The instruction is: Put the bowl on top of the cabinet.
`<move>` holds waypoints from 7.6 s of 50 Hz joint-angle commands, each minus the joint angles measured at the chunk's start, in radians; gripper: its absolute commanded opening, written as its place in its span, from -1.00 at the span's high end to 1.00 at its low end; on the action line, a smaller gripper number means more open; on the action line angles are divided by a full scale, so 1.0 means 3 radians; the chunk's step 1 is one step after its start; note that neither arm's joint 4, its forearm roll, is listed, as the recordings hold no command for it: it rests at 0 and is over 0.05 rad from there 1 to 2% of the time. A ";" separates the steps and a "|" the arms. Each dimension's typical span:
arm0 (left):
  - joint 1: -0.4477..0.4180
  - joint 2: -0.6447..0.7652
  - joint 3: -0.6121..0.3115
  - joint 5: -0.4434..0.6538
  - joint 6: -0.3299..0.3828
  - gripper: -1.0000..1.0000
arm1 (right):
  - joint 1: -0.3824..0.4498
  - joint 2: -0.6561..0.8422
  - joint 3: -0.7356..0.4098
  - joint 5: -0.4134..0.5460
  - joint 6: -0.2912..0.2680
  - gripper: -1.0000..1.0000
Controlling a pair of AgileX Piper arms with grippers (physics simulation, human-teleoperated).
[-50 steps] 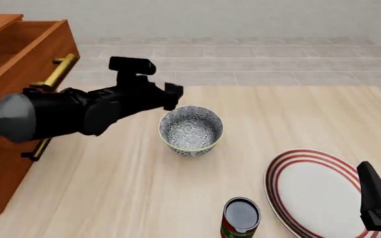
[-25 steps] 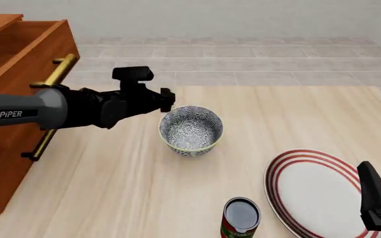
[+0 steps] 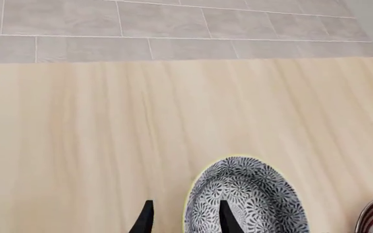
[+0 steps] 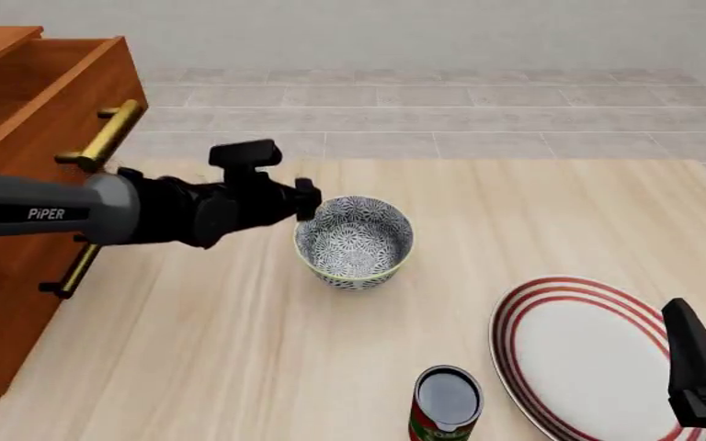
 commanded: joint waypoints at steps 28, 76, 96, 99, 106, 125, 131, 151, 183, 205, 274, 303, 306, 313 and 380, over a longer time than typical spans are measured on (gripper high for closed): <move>-0.0068 0.0217 0.0087 -0.0150 -0.0169 -1.00 | 0.0013 0.0002 -0.0001 0.0001 -0.0019 -1.00; -0.0178 0.0431 0.0156 -0.0332 -0.0275 -1.00 | 0.0013 0.0000 0.0000 -0.0007 -0.0022 -1.00; -0.0203 0.0499 0.0120 -0.0352 -0.0289 -1.00 | 0.0012 0.0000 0.0001 -0.0005 -0.0017 -1.00; -0.0203 0.0507 0.0116 -0.0354 -0.0283 -1.00 | 0.0011 0.0000 0.0001 -0.0003 -0.0015 -1.00; -0.0196 0.0551 0.0097 -0.0357 -0.0283 -1.00 | 0.0012 0.0011 -0.0002 -0.0011 -0.0013 -1.00; -0.0195 0.0647 0.0072 -0.0374 -0.0307 -1.00 | 0.0009 0.0000 0.0000 -0.0001 -0.0015 -1.00; -0.0137 0.0583 0.0084 -0.0353 -0.0221 1.00 | 0.0010 0.0001 0.0000 0.0001 -0.0014 -1.00; -0.0159 0.0471 0.0133 -0.0362 -0.0239 1.00 | 0.0011 0.0000 0.0001 -0.0001 -0.0014 -1.00; -0.0238 -0.0045 0.0251 -0.0226 -0.0729 1.00 | 0.0022 0.0007 -0.0001 -0.0011 -0.0029 -1.00; -0.0056 -0.0479 0.0159 0.0156 -0.0795 1.00 | 0.0026 -0.0001 0.0000 -0.0010 -0.0014 -1.00; 0.0377 -0.1297 -0.0418 0.1426 -0.0494 1.00 | 0.0052 0.0006 -0.0002 -0.0017 -0.0004 -1.00; 0.0555 -0.1697 -0.0780 0.2012 -0.0271 1.00 | 0.0097 0.0003 0.0001 -0.0004 -0.0018 -1.00; 0.0580 -0.1738 -0.0764 0.2035 -0.0273 1.00 | 0.0096 0.0003 0.0001 -0.0005 -0.0021 -1.00; 0.0732 -0.1795 -0.0814 0.2102 -0.0317 1.00 | 0.0097 0.0002 0.0000 -0.0005 -0.0018 -1.00; 0.1863 -0.2153 -0.0880 0.2304 -0.0559 1.00 | 0.0152 0.0002 0.0000 0.0002 -0.0048 -1.00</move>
